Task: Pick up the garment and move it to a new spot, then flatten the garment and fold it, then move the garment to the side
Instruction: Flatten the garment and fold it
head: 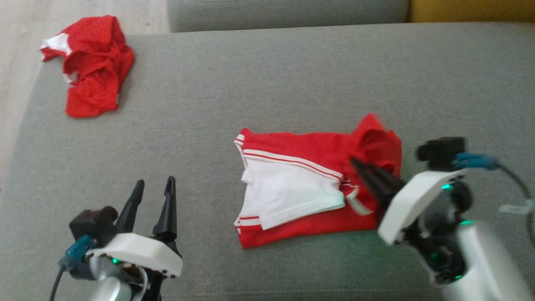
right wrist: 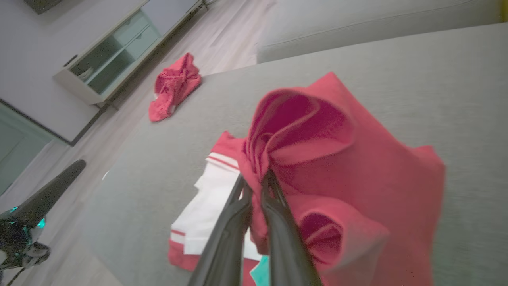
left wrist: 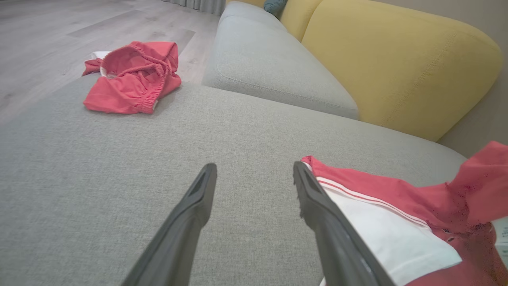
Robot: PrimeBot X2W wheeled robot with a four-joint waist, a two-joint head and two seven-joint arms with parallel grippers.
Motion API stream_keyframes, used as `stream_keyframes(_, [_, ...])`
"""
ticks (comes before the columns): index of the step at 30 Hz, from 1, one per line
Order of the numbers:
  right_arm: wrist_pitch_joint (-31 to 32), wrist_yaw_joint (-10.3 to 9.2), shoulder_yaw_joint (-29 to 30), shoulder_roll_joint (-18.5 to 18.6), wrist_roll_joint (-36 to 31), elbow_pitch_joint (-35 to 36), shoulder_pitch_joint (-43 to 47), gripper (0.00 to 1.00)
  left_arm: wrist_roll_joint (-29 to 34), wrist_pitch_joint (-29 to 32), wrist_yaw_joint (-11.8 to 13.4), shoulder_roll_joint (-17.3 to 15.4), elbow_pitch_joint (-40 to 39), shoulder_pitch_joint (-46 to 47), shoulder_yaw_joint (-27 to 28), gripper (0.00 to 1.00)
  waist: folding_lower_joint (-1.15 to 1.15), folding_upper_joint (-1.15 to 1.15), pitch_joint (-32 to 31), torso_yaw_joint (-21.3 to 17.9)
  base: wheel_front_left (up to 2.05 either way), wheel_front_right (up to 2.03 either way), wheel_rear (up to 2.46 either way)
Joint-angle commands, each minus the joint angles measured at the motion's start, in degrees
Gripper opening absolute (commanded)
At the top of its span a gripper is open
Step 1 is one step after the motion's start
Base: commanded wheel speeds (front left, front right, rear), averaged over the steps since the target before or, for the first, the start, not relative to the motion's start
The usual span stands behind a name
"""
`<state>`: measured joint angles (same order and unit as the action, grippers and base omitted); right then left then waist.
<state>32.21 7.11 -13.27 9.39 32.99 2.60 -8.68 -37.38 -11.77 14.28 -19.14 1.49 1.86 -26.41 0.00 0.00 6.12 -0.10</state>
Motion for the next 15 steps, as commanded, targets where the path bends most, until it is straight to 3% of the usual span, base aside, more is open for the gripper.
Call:
stream_keyframes(1, [-1.1,0.37,-3.3,-1.8,1.0,1.2,-1.9,0.00,0.0,-0.7,-0.2,-0.4,-1.4,3.2,1.9,1.00,0.00,0.00,-0.5,1.8,0.00,0.00,0.00])
stream_keyframes(6, [-4.5,0.37,-7.7,-5.1,2.3,-3.4,-3.8,0.00,-0.1,-0.6,-0.6,-0.2,-1.1,3.4,1.4,1.00,0.00,0.00,-0.6,3.9,0.00,0.00,0.00])
stream_keyframes(15, [-11.6,0.37,-13.3,-6.5,6.2,-14.1,-9.7,0.00,0.0,-0.4,-1.1,0.4,-0.4,4.3,0.3,1.00,0.00,0.00,-0.1,7.1,0.00,0.00,0.00])
